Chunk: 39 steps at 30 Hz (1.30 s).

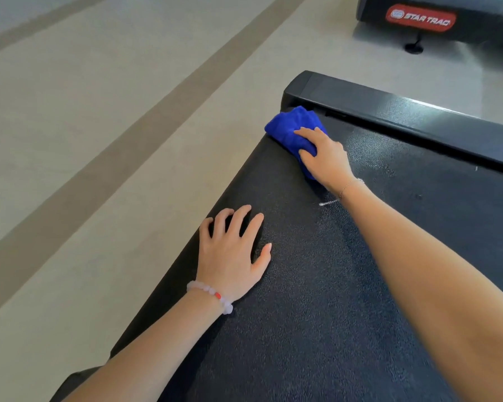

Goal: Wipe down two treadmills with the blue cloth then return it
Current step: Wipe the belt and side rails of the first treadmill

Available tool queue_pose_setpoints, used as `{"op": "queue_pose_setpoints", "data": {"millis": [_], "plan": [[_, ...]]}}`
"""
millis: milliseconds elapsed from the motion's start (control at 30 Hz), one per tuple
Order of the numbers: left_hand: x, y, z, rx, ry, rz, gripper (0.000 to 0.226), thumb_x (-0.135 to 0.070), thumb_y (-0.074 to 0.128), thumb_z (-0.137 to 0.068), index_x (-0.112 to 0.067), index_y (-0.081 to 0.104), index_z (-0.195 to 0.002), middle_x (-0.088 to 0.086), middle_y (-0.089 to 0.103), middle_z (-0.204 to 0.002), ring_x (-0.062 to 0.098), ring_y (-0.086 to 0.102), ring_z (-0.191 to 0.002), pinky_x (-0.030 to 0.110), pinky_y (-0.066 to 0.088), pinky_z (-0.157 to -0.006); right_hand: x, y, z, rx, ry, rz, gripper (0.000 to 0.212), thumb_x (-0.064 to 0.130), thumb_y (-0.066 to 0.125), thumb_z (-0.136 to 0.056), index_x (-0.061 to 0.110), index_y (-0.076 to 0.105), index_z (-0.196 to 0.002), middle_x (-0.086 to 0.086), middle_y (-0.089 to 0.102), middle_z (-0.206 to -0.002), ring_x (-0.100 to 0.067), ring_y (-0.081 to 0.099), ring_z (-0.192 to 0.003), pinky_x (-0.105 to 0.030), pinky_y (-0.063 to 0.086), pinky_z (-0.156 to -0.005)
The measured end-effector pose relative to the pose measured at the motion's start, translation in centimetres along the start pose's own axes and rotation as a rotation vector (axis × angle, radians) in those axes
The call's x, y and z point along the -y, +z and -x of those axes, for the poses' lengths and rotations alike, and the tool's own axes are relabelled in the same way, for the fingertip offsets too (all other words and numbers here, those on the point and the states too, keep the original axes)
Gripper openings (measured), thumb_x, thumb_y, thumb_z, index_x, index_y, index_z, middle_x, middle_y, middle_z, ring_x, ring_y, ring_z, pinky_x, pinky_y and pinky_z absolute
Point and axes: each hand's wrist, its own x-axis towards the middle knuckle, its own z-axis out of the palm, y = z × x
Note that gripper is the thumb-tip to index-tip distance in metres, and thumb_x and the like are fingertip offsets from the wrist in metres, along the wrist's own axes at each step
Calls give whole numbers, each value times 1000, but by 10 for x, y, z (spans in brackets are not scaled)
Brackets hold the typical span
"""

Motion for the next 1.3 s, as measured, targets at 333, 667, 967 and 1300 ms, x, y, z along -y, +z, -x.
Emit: {"op": "queue_pose_setpoints", "data": {"millis": [333, 667, 967, 1300], "plan": [[0, -4, 1, 49, -24, -17, 54, -53, 35, -85, -24, 57, -126, 2, 53, -133, 27, 50, -117, 48, 44, -92, -4, -4, 77, 10, -68, 7, 41, 8, 51, -87, 23, 56, -125, -8, 60, -122, -30, 50, -117, -24, 32, -83], [-25, -27, 37, 260, -41, -38, 57, -52, 28, -96, -29, 19, -148, -5, 14, -156, 20, 12, -143, 47, 19, -113, -3, -13, 171, 48, -65, 11, 41, 13, 51, -90, 28, 53, -128, 5, 55, -131, -25, 46, -121, -13, 25, -83], [-38, -45, 68, 343, -25, -6, 55, -50, 30, -97, -29, 20, -147, -5, 13, -156, 18, 10, -143, 46, 19, -114, 6, -19, 207, 81, -44, 35, 40, 17, 50, -94, 29, 50, -132, 8, 47, -140, -20, 40, -130, -27, 32, -100], [-44, -37, 52, 292, 7, -39, 55, -50, 29, -97, -29, 21, -147, -4, 16, -155, 18, 12, -143, 47, 18, -114, -10, -23, 182, 97, -1, 39, 40, 22, 49, -94, 37, 47, -131, 13, 44, -142, -16, 34, -135, -38, 39, -98]]}}
